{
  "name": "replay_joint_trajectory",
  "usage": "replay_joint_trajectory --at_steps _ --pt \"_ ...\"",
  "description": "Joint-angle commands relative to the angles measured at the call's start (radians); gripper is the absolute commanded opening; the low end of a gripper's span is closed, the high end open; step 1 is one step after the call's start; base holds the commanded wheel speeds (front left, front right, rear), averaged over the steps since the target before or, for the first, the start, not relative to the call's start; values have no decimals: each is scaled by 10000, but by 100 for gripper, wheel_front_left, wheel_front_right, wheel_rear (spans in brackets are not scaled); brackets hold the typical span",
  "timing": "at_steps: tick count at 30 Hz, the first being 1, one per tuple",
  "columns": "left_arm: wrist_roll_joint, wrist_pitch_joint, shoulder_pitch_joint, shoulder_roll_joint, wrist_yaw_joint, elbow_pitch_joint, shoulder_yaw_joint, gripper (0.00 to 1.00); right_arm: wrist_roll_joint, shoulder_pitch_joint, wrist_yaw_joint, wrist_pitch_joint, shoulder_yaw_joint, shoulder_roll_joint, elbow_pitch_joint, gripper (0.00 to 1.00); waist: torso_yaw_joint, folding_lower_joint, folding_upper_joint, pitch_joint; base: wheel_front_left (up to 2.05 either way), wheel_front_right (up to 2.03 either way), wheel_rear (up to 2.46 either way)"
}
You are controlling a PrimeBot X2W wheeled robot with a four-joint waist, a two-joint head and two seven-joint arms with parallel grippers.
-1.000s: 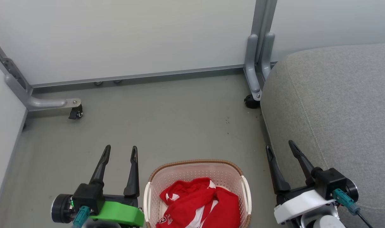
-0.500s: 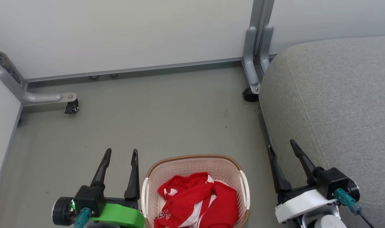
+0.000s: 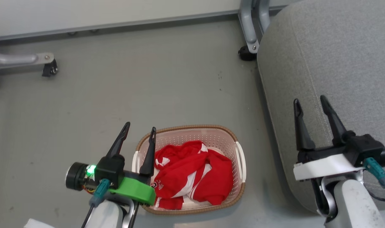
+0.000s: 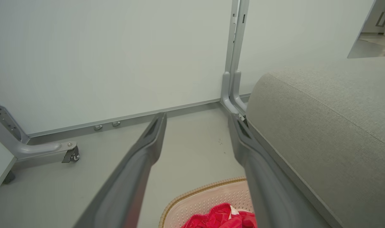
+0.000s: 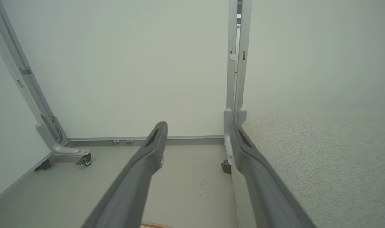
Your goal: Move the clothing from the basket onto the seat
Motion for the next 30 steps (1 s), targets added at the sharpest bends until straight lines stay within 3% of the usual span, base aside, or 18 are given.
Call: replay_joint_trajectory --at_steps 1,10,17,30 --pt "248 -7 -505 58 -95 226 -99 100 -121 -356 1 -35 -193 -25 -169 100 -220 0 0 1481 0 0 0" --pt "1274 -5 -2741 620 -350 2419 -1351 100 -420 -1500 1 -33 -783 -69 -1014 100 -631 0 0 3743 0 0 0" --pt "2489 -5 -4890 1312 -417 4343 -3727 100 -474 -2374 1 -35 -547 -47 -1533 100 -1253 0 0 5299 0 0 0" --pt "2653 302 -7586 1694 -414 8534 -6383 100 -63 -2766 1 -35 19 -9 -2524 100 -2612 0 0 7096 0 0 0"
